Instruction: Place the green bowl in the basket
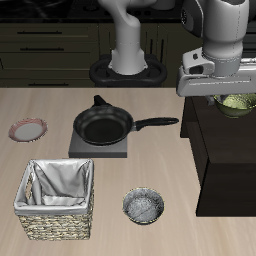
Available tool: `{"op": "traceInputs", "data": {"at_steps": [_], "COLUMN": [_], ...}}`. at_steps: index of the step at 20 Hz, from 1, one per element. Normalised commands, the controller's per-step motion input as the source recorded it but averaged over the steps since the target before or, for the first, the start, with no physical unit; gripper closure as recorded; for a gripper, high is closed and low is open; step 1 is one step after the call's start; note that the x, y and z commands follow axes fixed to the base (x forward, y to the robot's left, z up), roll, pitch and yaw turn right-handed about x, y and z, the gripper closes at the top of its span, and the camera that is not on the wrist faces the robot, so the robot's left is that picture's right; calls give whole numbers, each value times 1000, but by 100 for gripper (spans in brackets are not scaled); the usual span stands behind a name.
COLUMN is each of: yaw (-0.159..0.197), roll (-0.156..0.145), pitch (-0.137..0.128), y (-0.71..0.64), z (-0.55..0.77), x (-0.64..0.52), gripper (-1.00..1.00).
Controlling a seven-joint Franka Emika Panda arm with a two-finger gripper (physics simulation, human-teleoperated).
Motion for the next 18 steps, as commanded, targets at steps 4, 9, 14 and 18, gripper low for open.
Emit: {"op": "traceInputs", "data": {"at_steps": [4, 9, 14, 18], "yaw": [-4, -1, 0, 2], "roll": [7, 3, -14, -30], "pitch": [-9, -27, -23, -22], "y": [-57, -162, -397, -480], "z": [35, 168, 170, 103], "x": [30, -31, 4, -23], "gripper": [100, 100, 100, 100]}}
